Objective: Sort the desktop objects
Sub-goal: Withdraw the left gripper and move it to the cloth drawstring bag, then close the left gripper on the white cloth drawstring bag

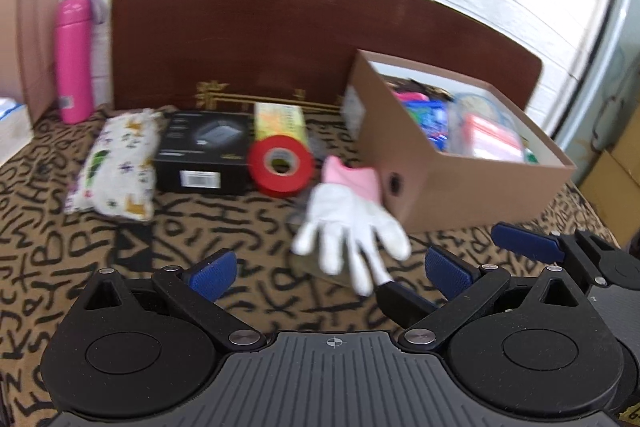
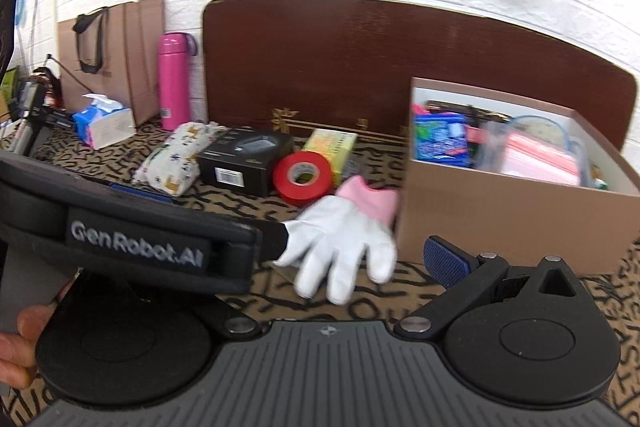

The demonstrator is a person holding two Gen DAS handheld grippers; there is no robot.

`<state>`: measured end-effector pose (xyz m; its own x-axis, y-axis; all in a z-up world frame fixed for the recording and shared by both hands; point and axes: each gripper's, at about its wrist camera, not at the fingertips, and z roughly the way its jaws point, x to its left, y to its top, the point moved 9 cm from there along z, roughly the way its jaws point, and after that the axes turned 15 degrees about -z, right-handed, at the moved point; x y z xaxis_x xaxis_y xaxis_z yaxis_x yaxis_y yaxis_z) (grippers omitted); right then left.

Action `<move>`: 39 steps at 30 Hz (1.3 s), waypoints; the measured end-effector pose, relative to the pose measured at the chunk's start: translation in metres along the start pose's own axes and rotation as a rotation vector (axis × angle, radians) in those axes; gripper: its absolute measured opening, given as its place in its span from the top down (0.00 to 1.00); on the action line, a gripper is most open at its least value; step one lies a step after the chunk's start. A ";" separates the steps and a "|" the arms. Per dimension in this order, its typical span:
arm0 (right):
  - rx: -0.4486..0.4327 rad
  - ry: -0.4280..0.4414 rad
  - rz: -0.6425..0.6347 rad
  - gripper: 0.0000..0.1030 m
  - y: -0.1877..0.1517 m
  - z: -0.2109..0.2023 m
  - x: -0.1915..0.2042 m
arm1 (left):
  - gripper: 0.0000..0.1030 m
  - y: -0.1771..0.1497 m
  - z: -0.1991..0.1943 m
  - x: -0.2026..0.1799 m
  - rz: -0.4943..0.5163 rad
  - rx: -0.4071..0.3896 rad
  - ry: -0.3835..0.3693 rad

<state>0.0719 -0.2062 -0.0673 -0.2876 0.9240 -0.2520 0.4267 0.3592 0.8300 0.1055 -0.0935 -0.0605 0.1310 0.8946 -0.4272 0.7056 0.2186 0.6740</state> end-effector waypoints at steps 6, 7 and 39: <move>-0.014 0.064 -0.034 0.00 0.016 0.021 0.024 | 0.00 0.024 -0.003 0.044 -0.079 -0.039 0.057; -0.015 0.073 -0.038 0.00 0.018 0.025 0.028 | 0.00 0.028 -0.004 0.050 -0.086 -0.046 0.066; 0.073 0.328 -0.076 0.27 0.056 0.177 0.124 | 0.00 0.101 0.096 0.205 -0.196 0.052 0.173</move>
<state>0.2122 -0.0488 -0.1405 -0.5765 0.8069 -0.1284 0.4504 0.4449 0.7741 0.2699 0.0747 -0.1379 -0.1294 0.8915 -0.4341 0.7413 0.3777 0.5547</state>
